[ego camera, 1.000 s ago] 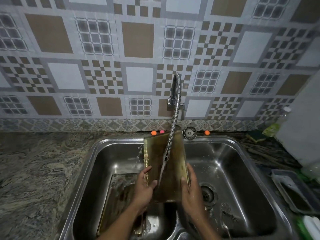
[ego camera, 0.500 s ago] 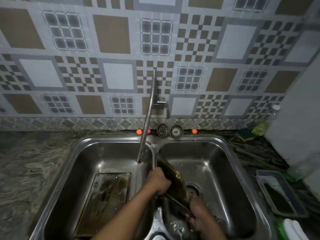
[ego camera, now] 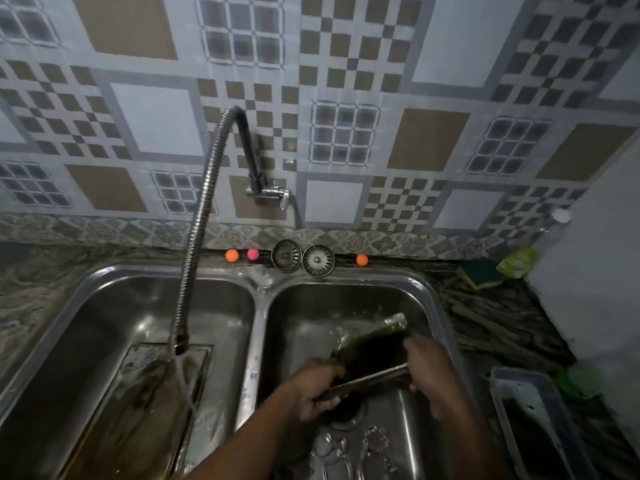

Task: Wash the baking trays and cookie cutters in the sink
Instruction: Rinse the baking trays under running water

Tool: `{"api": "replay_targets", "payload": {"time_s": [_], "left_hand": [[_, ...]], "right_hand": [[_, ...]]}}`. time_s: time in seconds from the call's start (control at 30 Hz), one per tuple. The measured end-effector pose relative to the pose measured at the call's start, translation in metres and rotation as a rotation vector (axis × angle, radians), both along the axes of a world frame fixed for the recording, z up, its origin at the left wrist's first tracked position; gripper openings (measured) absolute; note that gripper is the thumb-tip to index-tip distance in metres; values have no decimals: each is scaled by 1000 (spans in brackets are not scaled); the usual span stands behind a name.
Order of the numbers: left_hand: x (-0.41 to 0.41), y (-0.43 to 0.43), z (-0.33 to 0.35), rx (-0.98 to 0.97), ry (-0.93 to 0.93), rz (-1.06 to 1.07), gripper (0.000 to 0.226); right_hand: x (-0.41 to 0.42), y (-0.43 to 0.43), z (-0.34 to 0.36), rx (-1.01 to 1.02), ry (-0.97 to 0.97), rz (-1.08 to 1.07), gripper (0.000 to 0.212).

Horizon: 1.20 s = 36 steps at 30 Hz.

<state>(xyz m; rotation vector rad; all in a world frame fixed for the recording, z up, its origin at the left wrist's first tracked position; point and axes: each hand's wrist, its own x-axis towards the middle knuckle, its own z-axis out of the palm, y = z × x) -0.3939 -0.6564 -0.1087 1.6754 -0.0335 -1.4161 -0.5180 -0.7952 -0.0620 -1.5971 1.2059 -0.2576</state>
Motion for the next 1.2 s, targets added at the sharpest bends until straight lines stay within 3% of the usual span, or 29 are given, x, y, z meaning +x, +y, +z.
{"api": "replay_targets", "payload": {"time_s": [0.07, 0.2, 0.3, 0.37, 0.63, 0.8, 0.97, 1.03, 1.2], "left_hand": [[2, -4, -23, -2, -45, 9, 25], [7, 2, -53, -5, -325, -67, 61], [9, 14, -59, 15, -600, -148, 69], [10, 18, -64, 21, -689, -186, 69], [19, 7, -84, -57, -647, -151, 67], [16, 11, -111, 45, -552, -186, 64], [11, 20, -126, 157, -575, -213, 52], [9, 24, -127, 184, -596, -276, 43], [6, 27, -137, 214, -553, -280, 52]], "right_hand": [[6, -6, -14, -82, -15, 125, 41], [1, -4, -66, -130, -85, 259, 55], [-10, -4, -109, -166, 76, 263, 72], [-14, -4, -133, -196, 159, 243, 69], [-4, -12, -176, -177, 246, 86, 37], [-14, -8, -185, -184, 378, 157, 32], [-22, 5, -184, -162, 463, 217, 53], [-28, 9, -183, -182, 482, 251, 46], [-34, 15, -179, -157, 466, 303, 32]]}}
